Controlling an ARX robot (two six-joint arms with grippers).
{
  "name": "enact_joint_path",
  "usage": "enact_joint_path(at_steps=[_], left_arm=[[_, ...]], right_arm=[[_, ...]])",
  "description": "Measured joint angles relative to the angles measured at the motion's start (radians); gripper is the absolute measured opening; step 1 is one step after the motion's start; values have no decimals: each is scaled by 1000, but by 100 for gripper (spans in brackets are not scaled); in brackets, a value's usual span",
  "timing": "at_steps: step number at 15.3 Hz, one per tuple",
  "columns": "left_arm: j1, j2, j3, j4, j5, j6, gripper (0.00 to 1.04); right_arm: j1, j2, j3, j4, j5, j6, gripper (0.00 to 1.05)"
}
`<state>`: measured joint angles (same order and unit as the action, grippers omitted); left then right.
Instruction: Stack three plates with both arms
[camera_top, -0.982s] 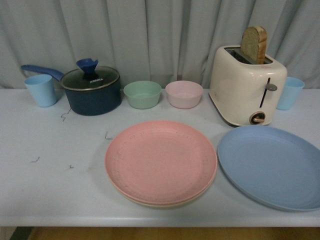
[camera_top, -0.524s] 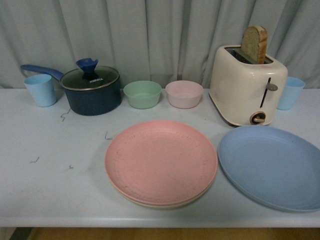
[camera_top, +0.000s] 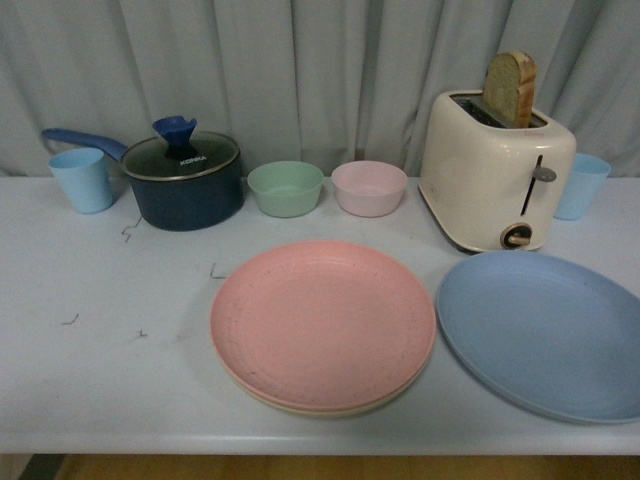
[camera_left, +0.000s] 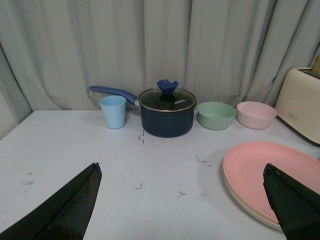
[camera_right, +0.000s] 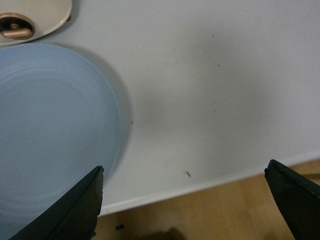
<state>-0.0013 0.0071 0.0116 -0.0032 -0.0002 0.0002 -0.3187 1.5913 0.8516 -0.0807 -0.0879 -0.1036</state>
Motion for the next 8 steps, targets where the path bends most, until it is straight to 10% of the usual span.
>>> enact_joint_path(at_steps=[5, 8], left_arm=[[0, 0, 0, 0, 0, 0, 98], [0, 0, 0, 0, 0, 0, 98]], right_arm=[[151, 520, 306, 52, 74, 51, 98], [156, 569, 311, 64, 100, 69, 44]])
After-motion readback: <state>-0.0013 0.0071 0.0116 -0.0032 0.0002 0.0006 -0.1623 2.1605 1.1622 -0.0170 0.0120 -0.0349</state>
